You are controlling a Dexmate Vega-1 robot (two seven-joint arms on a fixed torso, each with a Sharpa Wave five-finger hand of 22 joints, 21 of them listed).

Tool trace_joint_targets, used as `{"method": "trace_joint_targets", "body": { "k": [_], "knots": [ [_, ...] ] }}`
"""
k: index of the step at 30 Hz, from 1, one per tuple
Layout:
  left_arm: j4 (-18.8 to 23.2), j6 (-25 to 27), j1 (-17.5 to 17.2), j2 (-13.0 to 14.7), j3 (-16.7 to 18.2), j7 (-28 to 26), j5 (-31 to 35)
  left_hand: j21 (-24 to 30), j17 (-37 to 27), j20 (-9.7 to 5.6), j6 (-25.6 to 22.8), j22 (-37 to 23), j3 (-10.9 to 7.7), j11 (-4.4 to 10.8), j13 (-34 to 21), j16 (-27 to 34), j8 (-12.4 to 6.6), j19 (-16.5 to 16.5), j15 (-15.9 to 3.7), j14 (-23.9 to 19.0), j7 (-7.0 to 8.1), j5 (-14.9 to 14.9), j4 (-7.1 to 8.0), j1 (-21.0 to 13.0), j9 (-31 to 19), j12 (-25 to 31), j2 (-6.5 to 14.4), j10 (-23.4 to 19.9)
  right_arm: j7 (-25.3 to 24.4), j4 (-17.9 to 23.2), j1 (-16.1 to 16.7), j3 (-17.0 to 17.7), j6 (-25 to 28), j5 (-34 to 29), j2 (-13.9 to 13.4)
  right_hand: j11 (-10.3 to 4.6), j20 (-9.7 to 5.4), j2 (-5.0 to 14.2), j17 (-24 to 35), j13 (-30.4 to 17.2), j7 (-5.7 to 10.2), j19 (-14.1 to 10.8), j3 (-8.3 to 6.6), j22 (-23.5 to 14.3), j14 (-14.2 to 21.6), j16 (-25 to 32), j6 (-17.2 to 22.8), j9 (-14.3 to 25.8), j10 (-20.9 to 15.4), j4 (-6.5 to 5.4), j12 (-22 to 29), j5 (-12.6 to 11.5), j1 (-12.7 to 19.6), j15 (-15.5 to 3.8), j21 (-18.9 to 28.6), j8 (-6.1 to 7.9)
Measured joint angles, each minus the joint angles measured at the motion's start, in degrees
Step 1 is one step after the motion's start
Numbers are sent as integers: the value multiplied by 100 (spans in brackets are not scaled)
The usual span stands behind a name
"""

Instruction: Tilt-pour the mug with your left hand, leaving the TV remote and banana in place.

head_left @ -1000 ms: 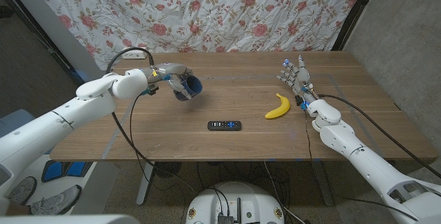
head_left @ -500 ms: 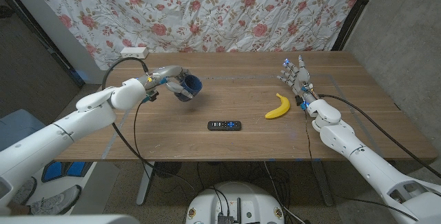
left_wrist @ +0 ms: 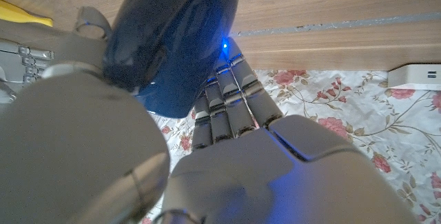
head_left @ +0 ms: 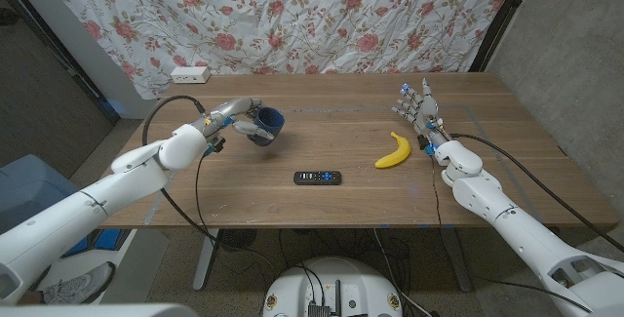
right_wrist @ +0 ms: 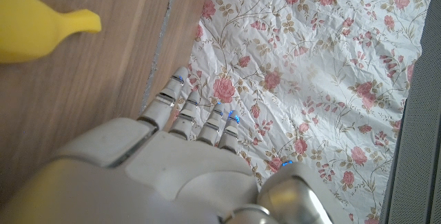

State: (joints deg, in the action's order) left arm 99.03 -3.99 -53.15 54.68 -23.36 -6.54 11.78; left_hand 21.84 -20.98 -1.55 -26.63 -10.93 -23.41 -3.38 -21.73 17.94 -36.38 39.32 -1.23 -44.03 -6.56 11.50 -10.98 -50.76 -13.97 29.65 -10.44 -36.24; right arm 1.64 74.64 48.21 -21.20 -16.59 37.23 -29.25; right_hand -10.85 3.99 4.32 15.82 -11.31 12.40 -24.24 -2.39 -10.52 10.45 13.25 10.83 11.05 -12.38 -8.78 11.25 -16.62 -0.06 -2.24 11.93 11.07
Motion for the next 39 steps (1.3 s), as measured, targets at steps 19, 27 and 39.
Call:
{"method": "trace_joint_targets", "body": {
  "k": [19, 27, 39],
  "knots": [
    [-405, -336, -459, -560, 136, -861, -753, -24, 2, 21, 0, -2, 1, 1, 0, -82, 0, -144, -34, 31, 0, 21, 1, 0, 49, -22, 0, 1, 0, 2, 1, 0, 2, 1, -2, 0, 0, 0, 0, 0, 0, 0, 0, 0, 0, 0, 0, 0, 0, 0, 0, 0, 0, 0, 0, 0],
    [-602, -530, -615, -839, 174, -1134, -1093, -46, 4, 28, 0, -3, 2, 2, 0, -110, 0, -199, -74, 32, 0, 21, 1, 0, 82, -39, 0, 1, -1, 5, 3, 2, 4, 2, -4, 0, 0, 0, 0, 0, 0, 0, 0, 0, 0, 0, 0, 0, 0, 0, 0, 0, 0, 0, 0, 0],
    [-758, -659, -729, -1101, 186, -1293, -1483, -113, 12, 52, 2, -2, 7, 63, -1, -192, 0, -381, -173, 96, 1, 16, 7, 0, 94, -92, 0, 63, -3, 10, 4, 2, 6, 1, -4, 0, 0, 0, 0, 0, 0, 0, 0, 0, 0, 0, 0, 0, 0, 0, 0, 0, 0, 0, 0, 0]
  ]
}}
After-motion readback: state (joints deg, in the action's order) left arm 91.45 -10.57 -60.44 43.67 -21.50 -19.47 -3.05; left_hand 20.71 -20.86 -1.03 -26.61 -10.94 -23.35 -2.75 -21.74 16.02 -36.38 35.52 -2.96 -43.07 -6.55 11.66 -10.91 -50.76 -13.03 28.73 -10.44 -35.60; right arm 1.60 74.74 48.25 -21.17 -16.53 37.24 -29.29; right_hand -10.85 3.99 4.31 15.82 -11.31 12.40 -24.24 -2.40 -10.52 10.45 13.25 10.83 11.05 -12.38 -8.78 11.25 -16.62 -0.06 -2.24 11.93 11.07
